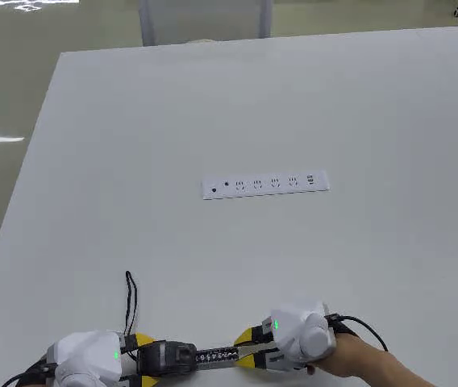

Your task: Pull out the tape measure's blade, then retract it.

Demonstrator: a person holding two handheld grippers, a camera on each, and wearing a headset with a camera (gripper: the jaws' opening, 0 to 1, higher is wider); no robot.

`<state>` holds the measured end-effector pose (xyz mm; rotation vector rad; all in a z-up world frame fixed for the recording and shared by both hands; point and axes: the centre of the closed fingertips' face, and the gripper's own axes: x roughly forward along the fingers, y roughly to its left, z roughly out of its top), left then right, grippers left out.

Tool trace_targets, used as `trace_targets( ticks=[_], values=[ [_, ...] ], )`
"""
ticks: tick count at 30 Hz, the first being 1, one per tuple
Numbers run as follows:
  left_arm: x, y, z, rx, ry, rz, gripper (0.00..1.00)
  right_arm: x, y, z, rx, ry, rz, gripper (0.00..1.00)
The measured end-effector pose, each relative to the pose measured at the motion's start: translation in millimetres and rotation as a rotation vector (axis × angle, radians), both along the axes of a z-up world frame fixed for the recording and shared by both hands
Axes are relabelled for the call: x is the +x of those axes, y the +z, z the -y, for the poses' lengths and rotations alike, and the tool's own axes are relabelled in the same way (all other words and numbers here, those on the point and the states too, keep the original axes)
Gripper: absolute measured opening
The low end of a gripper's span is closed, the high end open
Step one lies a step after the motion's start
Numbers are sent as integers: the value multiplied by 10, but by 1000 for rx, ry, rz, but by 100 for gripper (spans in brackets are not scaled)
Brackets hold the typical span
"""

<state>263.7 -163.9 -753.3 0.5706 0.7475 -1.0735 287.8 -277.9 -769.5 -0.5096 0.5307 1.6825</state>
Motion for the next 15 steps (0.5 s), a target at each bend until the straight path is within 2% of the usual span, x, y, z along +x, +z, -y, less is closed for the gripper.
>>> trace_targets(
  ticks=[15],
  values=[
    [-5, -2, 3, 4, -3, -4, 27, 14, -8, 129, -8, -13, -15, 10]
  ],
)
